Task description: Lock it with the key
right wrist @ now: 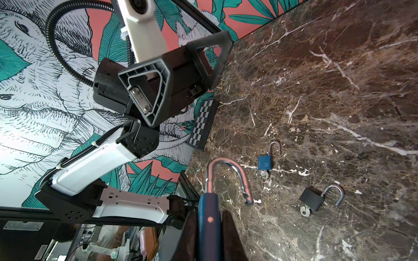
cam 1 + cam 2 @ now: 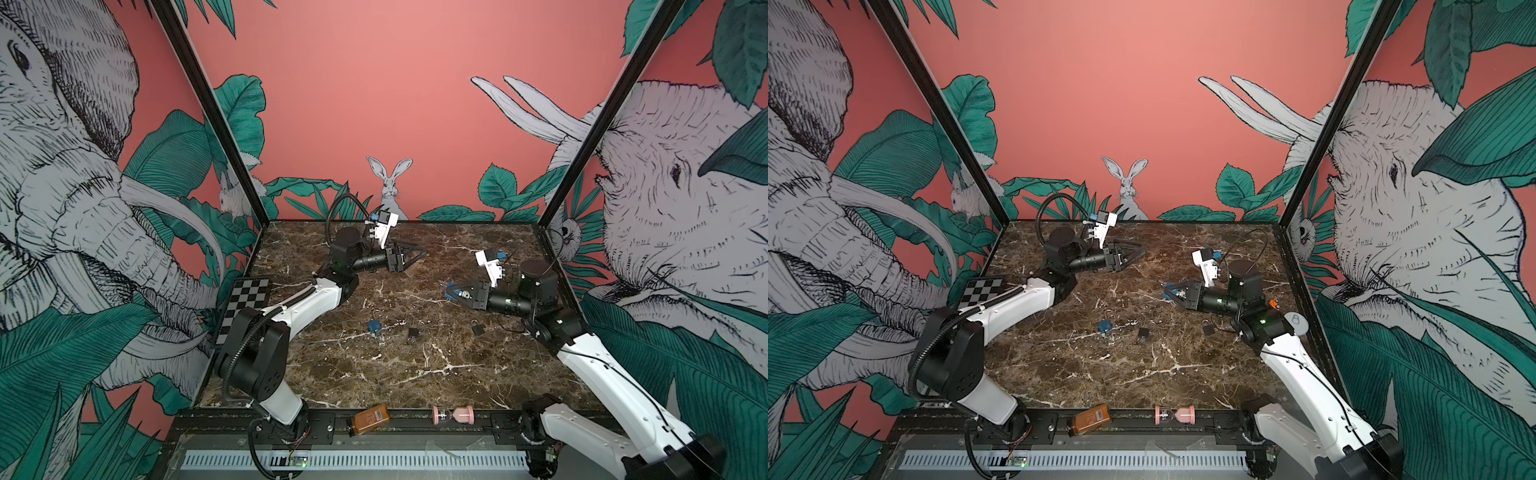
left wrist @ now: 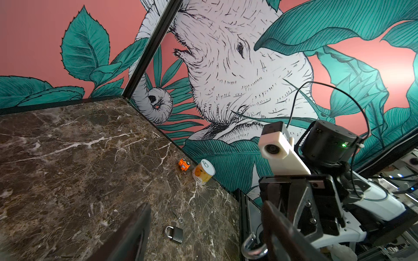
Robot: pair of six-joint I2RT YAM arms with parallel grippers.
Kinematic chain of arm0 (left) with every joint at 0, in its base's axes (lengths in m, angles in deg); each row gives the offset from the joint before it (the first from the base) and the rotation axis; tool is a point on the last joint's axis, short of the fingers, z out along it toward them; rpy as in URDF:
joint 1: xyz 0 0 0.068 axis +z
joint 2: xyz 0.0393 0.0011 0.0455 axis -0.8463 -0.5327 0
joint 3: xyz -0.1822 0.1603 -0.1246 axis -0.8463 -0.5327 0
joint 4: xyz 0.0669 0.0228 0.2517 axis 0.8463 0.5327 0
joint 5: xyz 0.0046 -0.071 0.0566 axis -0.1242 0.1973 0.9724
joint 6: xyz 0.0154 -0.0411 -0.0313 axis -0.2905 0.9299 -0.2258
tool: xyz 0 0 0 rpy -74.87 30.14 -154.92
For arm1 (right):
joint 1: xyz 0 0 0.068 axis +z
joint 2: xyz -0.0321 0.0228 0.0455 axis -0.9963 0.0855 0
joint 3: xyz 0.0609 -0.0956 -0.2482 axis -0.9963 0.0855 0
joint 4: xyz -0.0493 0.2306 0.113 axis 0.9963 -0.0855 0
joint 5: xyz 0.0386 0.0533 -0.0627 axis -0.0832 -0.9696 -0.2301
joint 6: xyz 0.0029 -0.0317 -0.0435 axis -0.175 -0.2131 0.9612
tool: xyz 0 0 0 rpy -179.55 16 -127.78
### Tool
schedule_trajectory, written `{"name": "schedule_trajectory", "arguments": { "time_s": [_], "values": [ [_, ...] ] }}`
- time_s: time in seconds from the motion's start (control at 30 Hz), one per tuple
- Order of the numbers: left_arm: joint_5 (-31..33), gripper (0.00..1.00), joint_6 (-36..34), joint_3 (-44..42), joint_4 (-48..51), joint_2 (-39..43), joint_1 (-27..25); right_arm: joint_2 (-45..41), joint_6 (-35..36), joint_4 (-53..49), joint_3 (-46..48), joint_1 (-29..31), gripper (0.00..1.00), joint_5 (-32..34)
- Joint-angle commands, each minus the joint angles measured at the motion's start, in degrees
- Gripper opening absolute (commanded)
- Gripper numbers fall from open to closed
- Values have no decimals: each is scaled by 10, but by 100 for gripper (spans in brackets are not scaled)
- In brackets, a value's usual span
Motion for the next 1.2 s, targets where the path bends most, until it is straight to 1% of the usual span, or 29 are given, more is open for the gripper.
{"name": "schedule_trajectory", "arguments": {
  "time_s": [0.0, 0.2, 0.3, 0.47, 0.57, 0.73, 0.83, 0.93, 1.17],
  "values": [
    [-32, 77, 12, -13, -48, 3, 0, 1, -12, 27, -1, 0, 0, -28],
    [-47, 76, 17, -26, -67, -7, -6, 16, -48, 83, 11, 0, 0, -59],
    [-48, 76, 26, -24, -78, -14, -13, 23, -78, 126, 20, 0, 0, -73],
    [-53, 76, 34, -12, -77, -30, -31, 25, -79, 137, 20, 0, 0, -77],
    [-63, 74, 58, -13, -109, -40, -42, 22, -75, 135, 15, 0, 0, -77],
    [-72, 66, 136, -24, -204, -63, -45, 29, -69, 126, 9, -1, 0, -76],
    [-79, 61, 166, -29, -232, -67, -47, 31, -71, 133, 8, -1, 0, -71],
    [-85, 57, 180, -41, -245, -64, -51, 33, -76, 143, 5, -2, 0, -69],
    [-90, 49, 186, -68, -248, -43, -58, 46, -81, 155, -1, -6, 0, -72]
  ]
}}
